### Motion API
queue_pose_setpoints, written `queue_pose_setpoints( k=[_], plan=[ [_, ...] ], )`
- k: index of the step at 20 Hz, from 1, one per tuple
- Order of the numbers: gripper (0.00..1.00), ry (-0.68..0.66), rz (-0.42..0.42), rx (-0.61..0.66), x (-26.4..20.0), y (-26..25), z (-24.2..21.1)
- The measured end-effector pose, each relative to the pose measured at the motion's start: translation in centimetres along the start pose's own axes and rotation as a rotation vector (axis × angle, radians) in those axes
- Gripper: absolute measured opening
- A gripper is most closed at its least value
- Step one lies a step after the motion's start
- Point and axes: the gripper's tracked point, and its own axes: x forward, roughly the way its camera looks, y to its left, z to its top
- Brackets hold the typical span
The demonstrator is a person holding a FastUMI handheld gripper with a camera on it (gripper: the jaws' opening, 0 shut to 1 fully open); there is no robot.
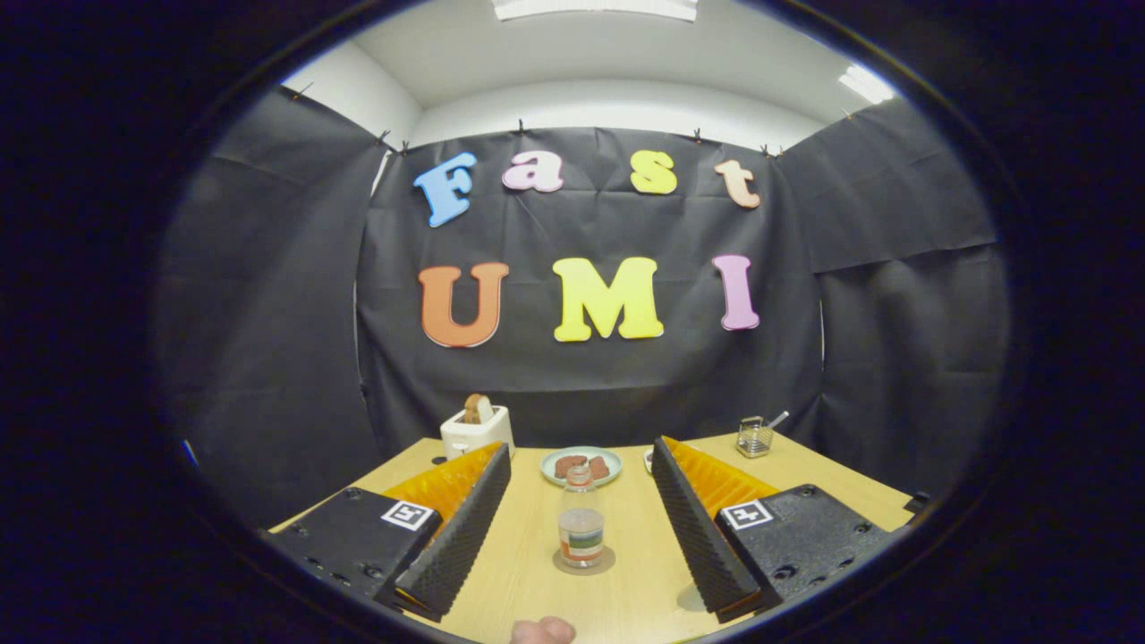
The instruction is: Take the bottle from table, then pour the juice into the cup, finally place the bottle on the coaster
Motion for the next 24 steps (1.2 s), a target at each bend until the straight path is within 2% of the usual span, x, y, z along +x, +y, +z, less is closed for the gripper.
queue_pose_setpoints(
  k=[6, 10, 24],
  plan=[
    [1.0, -0.04, 0.0, 0.015, -5.4, -1.0, 2.6],
    [1.0, -0.039, 0.005, -0.002, -8.3, -1.6, 2.3],
    [1.0, -0.037, 0.023, 0.003, -10.8, -3.0, 1.6]
  ],
)
